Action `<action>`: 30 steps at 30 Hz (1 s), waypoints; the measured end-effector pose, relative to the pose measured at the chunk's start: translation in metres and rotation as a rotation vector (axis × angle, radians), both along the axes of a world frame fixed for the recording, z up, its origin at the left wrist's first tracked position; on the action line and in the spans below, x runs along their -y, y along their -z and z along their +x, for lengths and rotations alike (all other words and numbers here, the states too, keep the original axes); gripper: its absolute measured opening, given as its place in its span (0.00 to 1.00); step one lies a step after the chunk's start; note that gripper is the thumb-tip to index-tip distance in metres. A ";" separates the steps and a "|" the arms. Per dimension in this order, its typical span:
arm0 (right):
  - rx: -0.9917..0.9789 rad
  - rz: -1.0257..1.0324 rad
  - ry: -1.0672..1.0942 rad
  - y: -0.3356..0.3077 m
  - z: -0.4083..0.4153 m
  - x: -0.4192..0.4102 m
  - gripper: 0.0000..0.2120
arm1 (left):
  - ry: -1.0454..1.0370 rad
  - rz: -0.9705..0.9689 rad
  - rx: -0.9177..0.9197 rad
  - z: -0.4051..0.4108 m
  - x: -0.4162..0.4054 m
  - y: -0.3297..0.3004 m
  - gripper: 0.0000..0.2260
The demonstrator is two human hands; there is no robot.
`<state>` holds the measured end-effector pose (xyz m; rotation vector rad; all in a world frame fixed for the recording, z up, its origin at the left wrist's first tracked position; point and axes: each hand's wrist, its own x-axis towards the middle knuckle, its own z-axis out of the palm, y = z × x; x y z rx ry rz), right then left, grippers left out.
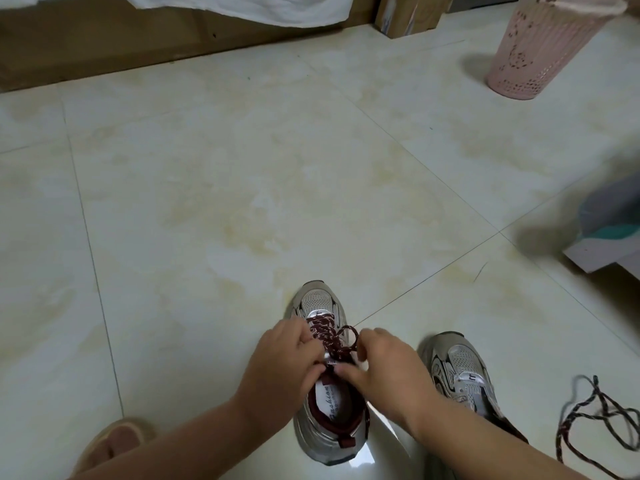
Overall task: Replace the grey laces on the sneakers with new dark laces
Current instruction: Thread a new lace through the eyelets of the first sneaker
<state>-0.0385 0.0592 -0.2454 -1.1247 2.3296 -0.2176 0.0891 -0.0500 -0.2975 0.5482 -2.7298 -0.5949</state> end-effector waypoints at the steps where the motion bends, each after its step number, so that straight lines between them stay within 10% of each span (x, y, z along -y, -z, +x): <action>1: -0.028 0.061 -0.057 0.003 0.004 -0.001 0.16 | 0.031 -0.074 0.052 -0.001 -0.003 0.000 0.05; 7: -0.030 0.100 -0.076 0.017 0.006 0.001 0.06 | 0.002 -0.076 0.168 -0.015 -0.012 0.000 0.05; 15: -0.012 0.052 0.022 0.029 0.003 -0.004 0.06 | -0.285 1.099 0.033 0.000 -0.002 -0.013 0.13; 23: -0.035 0.052 0.023 0.029 0.005 0.000 0.03 | -0.379 1.187 -0.256 -0.005 0.025 -0.053 0.11; 30: 0.430 -0.160 0.500 0.029 0.008 0.008 0.16 | -0.594 1.149 -0.093 -0.016 0.024 -0.026 0.08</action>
